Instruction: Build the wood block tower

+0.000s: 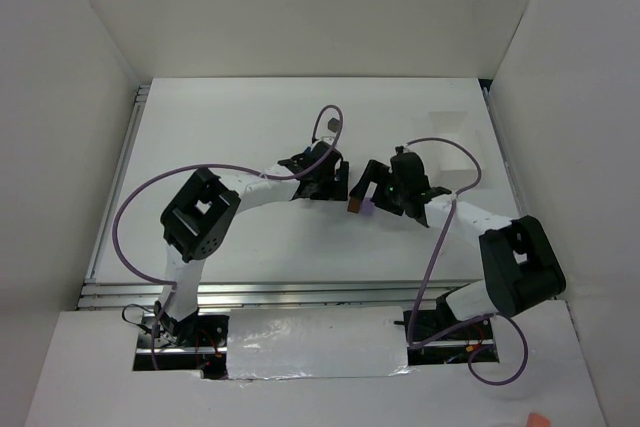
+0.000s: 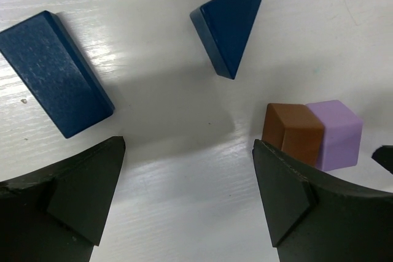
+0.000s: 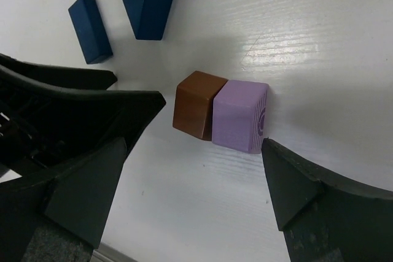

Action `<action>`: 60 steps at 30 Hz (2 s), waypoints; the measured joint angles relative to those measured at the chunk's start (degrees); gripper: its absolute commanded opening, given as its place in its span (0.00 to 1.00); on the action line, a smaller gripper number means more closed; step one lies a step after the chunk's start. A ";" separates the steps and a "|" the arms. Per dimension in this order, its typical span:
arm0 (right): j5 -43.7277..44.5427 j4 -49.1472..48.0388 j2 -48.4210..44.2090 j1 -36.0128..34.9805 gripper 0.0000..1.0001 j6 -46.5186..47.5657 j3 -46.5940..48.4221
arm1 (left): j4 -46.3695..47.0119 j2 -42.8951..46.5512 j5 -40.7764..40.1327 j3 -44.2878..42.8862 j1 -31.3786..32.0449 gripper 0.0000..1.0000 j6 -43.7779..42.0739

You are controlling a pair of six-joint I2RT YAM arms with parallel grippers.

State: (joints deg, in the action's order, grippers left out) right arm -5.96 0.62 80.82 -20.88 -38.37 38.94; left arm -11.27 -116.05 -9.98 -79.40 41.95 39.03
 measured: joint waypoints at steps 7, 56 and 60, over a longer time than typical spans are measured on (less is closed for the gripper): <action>-2.95 -2.38 1.90 1.11 1.00 -3.32 -1.36 | 0.33 0.00 1.09 0.04 0.42 0.99 -0.02; -0.92 -5.51 5.31 1.20 1.00 0.39 -1.16 | 0.35 -2.01 1.27 -2.58 1.29 0.99 -1.53; -0.76 -5.86 6.10 1.16 1.00 0.63 -0.96 | 0.33 -2.01 0.98 -2.58 1.27 0.99 -1.60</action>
State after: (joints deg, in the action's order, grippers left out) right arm -6.72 -5.23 86.91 -19.73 -37.74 37.98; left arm -10.94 -118.06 -8.99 -81.97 43.22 37.43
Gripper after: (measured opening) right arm 0.996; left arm 0.993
